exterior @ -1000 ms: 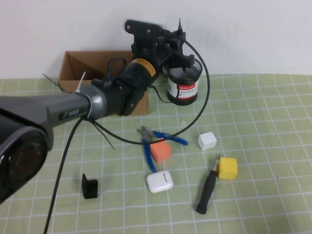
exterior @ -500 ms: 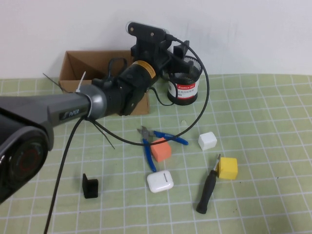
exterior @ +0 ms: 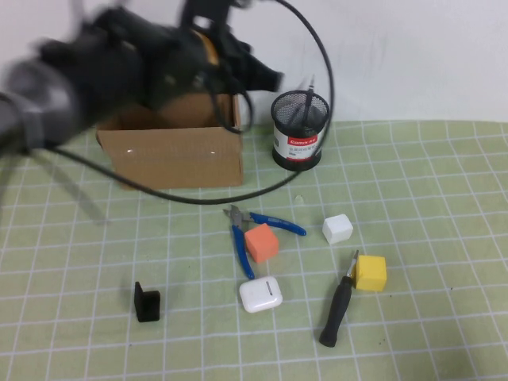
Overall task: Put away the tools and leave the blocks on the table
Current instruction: Place the long Screwdriver into the round holder, then pick up the black Screwdriver from the table
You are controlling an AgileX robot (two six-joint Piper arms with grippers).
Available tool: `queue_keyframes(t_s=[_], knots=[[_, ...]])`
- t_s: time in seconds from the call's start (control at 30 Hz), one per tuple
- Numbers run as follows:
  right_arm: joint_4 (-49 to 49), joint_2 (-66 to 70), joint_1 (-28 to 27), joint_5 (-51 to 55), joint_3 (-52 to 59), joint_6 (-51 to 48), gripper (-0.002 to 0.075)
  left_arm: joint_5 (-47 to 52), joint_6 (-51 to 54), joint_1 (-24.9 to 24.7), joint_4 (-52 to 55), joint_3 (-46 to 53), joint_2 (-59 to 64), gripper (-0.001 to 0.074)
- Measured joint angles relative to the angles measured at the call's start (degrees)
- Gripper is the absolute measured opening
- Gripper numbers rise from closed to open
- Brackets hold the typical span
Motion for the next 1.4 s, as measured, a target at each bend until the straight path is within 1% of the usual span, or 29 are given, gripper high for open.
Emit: queue_keyframes(t_s=[0.1, 0.17, 0.4, 0.53, 0.67, 0.77, 0.87, 1.0, 1.1, 1.3, 1.4], knots=[[0.0, 0.0, 0.0, 0.0, 0.0, 0.0, -0.0011, 5.8, 0.0, 0.0, 0.0, 3.7, -7.4, 0.0006], [0.0, 0.0, 0.0, 0.0, 0.0, 0.0, -0.0011, 7.9, 0.0, 0.0, 0.0, 7.6, -13.1, 0.0001], [0.0, 0.0, 0.0, 0.0, 0.0, 0.0, -0.0011, 9.9, -0.1, 0.0, 0.0, 24.5, -33.4, -0.0001], [0.0, 0.0, 0.0, 0.0, 0.0, 0.0, -0.0011, 10.4, -2.9, 0.0, 0.0, 34.0, -45.1, 0.0001], [0.0, 0.0, 0.0, 0.0, 0.0, 0.0, -0.0011, 14.7, -3.8, 0.0, 1.7, 41.4, -56.6, -0.0001], [0.0, 0.0, 0.0, 0.0, 0.0, 0.0, -0.0011, 20.0, -4.0, 0.0, 3.2, 45.1, -63.1, -0.0001], [0.0, 0.0, 0.0, 0.0, 0.0, 0.0, -0.0011, 25.7, -4.9, 0.0, 4.1, 46.5, -68.2, -0.0001], [0.0, 0.0, 0.0, 0.0, 0.0, 0.0, -0.0011, 29.5, -13.4, 0.0, 3.7, 46.7, -72.5, -0.0001], [0.0, 0.0, 0.0, 0.0, 0.0, 0.0, -0.0011, 27.5, -13.6, 0.0, 3.5, 49.3, -74.7, -0.0001], [0.0, 0.0, 0.0, 0.0, 0.0, 0.0, -0.0011, 6.0, -4.8, 0.3, 1.2, 63.3, -82.1, -0.0001], [0.0, 0.0, 0.0, 0.0, 0.0, 0.0, -0.0011, -1.0, -0.5, 3.3, -1.8, 70.3, -86.5, -0.0001]])
